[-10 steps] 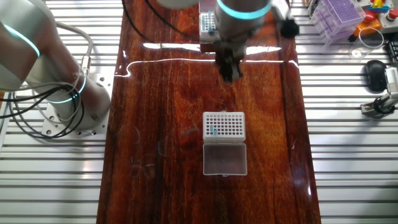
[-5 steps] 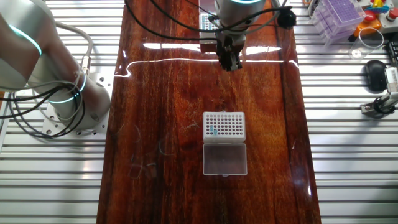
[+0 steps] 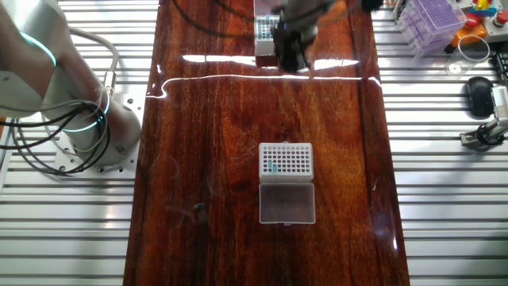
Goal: Transfer all medium pipette tips from one holder to another
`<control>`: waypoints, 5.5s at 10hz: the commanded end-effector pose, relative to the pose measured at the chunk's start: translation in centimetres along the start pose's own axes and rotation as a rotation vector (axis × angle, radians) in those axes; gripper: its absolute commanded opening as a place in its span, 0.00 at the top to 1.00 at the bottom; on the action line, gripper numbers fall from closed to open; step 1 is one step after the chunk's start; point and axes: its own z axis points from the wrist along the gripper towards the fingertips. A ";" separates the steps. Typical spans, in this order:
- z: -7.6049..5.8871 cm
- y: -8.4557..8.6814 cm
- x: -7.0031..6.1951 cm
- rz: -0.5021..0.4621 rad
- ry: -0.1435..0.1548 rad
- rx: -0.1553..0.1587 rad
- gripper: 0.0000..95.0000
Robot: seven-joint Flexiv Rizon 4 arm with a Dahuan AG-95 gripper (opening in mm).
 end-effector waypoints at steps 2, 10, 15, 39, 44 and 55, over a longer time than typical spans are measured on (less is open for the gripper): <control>2.0 9.4 -4.1 0.192 -0.026 0.020 0.80; 1.9 9.4 -4.8 0.054 -0.014 -0.008 0.80; 2.4 10.5 -7.5 0.091 -0.014 -0.010 0.80; -2.3 9.4 -5.4 0.039 0.011 -0.008 1.00; -3.1 2.8 0.1 -0.110 0.026 0.010 1.00; -3.5 1.7 0.9 0.018 0.012 0.021 1.00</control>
